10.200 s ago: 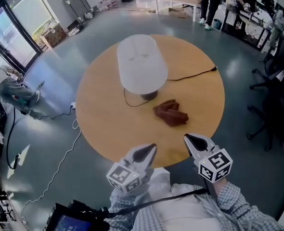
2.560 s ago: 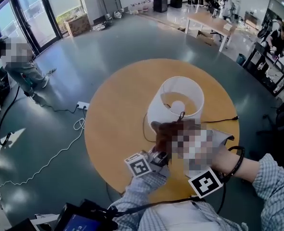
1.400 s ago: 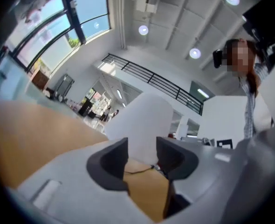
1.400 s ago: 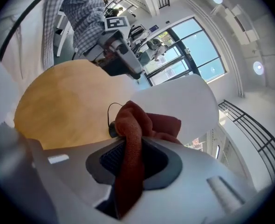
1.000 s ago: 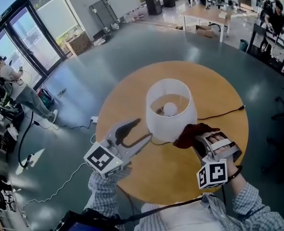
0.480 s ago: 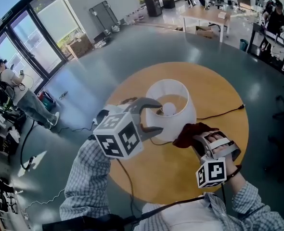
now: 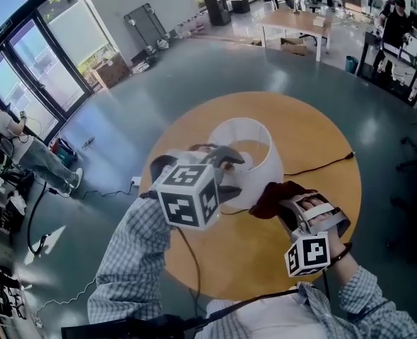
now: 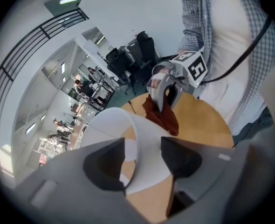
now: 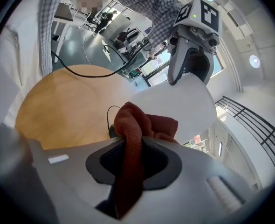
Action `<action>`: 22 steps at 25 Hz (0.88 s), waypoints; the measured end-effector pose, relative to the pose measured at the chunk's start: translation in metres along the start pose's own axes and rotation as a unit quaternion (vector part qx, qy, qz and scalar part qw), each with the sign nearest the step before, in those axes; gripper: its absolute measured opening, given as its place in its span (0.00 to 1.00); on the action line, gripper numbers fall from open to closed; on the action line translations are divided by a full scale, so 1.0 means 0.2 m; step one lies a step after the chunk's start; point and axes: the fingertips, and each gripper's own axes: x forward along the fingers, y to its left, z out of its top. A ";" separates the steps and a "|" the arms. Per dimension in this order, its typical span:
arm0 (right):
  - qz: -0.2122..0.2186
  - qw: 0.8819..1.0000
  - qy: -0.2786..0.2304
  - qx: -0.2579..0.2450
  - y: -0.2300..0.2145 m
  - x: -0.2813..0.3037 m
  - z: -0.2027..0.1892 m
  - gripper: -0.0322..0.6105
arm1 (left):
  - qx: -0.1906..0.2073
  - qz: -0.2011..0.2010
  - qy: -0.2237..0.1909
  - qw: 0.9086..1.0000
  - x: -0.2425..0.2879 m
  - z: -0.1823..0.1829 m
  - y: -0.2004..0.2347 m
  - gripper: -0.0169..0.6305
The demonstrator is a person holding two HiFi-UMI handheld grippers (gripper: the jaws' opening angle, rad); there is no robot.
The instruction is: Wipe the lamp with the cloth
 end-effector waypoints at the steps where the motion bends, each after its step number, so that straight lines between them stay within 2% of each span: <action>1: 0.000 1.000 -0.001 0.002 0.00 0.00 0.00 0.18 | 0.002 0.000 -0.001 1.000 0.00 0.00 0.00 0.40; 9: 0.003 1.000 -0.011 0.022 0.00 -0.03 0.00 0.18 | 0.037 0.004 -0.009 0.999 -0.02 0.02 -0.05 0.31; 11: -0.001 0.999 -0.022 0.049 -0.03 -0.05 -0.01 0.18 | 0.040 0.012 -0.019 0.999 -0.02 0.03 -0.04 0.28; 13: -0.012 0.994 -0.042 0.104 -0.08 -0.07 -0.02 0.18 | 0.029 0.019 -0.028 0.999 -0.03 0.03 -0.04 0.23; 15: -0.030 0.981 -0.068 0.179 -0.17 -0.10 -0.05 0.18 | 0.015 0.023 -0.035 0.999 -0.05 0.00 -0.02 0.22; 18: -0.061 0.951 -0.095 0.288 -0.34 -0.13 -0.11 0.18 | -0.011 0.031 -0.048 0.998 -0.09 -0.06 0.01 0.22; 22: -0.085 0.912 -0.112 0.386 -0.45 -0.06 -0.24 0.18 | -0.054 0.050 -0.067 0.995 -0.11 -0.17 0.06 0.22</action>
